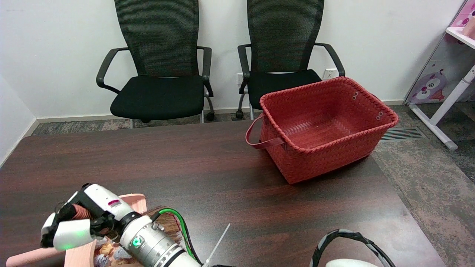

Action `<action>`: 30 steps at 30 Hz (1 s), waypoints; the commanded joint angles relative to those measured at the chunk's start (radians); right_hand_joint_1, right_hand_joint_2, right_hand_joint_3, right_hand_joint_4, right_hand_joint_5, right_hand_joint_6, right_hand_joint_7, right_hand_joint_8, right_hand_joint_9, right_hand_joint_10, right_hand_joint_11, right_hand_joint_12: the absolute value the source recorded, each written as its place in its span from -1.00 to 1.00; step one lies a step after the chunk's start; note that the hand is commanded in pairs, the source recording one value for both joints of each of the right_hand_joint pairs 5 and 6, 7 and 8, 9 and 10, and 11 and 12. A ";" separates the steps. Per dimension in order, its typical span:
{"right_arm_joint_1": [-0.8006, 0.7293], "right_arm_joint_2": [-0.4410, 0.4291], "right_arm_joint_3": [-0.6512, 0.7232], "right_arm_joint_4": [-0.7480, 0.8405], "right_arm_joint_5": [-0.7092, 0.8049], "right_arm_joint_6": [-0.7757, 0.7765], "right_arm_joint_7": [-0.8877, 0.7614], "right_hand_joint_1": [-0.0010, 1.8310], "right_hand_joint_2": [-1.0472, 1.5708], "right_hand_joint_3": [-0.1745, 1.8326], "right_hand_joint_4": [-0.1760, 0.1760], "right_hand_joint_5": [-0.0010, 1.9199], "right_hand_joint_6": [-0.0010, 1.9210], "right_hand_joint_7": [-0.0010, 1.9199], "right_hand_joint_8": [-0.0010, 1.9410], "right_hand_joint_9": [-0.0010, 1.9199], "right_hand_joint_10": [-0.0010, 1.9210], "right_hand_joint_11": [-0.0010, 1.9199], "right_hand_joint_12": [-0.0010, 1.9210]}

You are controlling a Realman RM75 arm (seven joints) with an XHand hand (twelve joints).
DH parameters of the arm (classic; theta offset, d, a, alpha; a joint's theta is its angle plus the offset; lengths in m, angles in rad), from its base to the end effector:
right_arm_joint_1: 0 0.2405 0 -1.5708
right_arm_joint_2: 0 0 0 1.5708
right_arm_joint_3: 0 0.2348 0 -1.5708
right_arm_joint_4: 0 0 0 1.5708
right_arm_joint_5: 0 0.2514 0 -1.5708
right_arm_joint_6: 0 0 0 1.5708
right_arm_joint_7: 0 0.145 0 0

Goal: Sweep the paper ball into the dustpan.

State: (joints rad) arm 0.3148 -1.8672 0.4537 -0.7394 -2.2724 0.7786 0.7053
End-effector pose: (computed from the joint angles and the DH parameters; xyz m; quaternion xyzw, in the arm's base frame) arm -0.2886 -0.3000 -0.1062 0.7149 -0.5087 0.3620 0.3147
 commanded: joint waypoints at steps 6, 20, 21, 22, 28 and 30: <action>0.087 0.053 0.023 -0.067 0.001 0.026 0.641 -0.11 0.54 1.00 -0.03 1.00 1.00 1.00 0.98 1.00 1.00 1.00 1.00; 0.098 0.179 0.023 -0.221 -0.008 0.060 0.712 -0.11 0.52 0.90 -0.04 1.00 1.00 1.00 0.98 1.00 1.00 1.00 1.00; 0.097 0.199 0.023 -0.245 -0.010 0.060 0.687 -0.11 0.53 0.88 -0.04 1.00 1.00 1.00 0.98 1.00 1.00 1.00 1.00; 0.095 0.212 0.023 -0.253 -0.010 0.060 0.668 -0.11 0.53 0.87 -0.04 1.00 1.00 1.00 0.98 1.00 1.00 1.00 1.00; 0.070 0.319 0.034 -0.415 -0.003 0.050 0.510 -0.15 0.76 0.75 -0.05 1.00 1.00 1.00 0.98 1.00 1.00 1.00 1.00; 0.059 0.346 0.051 -0.465 -0.003 0.044 0.481 -0.17 0.81 0.78 -0.04 1.00 1.00 1.00 0.98 1.00 1.00 1.00 1.00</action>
State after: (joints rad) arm 0.3984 -1.7251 0.4744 -0.9134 -2.2732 0.8240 1.3095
